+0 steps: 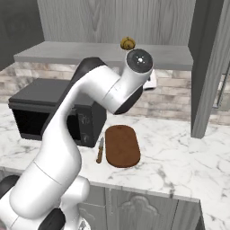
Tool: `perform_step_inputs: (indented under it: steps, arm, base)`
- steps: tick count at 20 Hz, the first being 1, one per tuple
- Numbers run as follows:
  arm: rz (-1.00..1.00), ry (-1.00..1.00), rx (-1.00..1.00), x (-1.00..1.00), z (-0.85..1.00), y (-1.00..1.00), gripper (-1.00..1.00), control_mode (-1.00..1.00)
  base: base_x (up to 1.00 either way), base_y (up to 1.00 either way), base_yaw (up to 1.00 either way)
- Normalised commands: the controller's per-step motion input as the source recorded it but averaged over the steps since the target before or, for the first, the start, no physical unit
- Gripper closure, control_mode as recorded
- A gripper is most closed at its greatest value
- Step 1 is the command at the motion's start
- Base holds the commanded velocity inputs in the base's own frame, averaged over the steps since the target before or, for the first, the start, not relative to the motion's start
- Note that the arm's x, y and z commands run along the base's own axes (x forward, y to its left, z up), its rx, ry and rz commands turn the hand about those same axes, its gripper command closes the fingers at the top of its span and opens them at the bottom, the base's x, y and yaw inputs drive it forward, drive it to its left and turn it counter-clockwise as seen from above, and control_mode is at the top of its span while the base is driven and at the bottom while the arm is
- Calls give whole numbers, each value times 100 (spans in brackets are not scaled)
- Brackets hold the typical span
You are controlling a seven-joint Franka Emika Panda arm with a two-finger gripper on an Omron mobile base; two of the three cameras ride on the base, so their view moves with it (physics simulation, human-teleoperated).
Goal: Pick the bread, place it on the cutting board, pick the jam, place it on the counter, and close the cabinet.
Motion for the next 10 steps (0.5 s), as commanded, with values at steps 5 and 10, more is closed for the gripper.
perform_step_inputs:
  steps: [5,10]
  arm:
    - [0,0,0,0,-25,-51,100,-100]
    - [-2,0,0,0,-30,-43,100,-100]
  base:
    - [0,0,0]
    - [0,0,0]
